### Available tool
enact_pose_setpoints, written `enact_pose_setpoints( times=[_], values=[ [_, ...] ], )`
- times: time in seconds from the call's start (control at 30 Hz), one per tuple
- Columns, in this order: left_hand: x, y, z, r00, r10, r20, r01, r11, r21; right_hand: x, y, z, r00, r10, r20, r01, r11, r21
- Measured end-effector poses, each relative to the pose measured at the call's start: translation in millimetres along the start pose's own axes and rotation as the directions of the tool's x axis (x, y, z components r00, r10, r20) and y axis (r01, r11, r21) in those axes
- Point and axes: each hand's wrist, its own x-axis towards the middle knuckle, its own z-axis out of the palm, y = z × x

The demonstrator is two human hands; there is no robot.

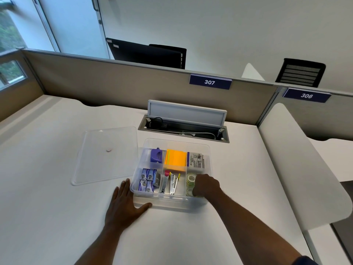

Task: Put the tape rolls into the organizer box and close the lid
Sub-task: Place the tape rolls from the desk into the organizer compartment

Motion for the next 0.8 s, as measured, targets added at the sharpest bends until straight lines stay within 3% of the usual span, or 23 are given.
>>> enact_pose_setpoints(
  times=[0.43,0.8],
  values=[
    [0.1,-0.9,0.2,1.0,-0.006,-0.001,0.006,1.0,0.006,3.2,-3.8,1.5,0.999,0.041,-0.024,-0.034,0.968,0.249],
    [-1.2,2.1,-2.4,1.0,0.005,-0.016,-0.005,1.0,-0.004,7.9,-2.4,1.1,0.993,0.107,0.044,-0.116,0.919,0.377]
  ],
)
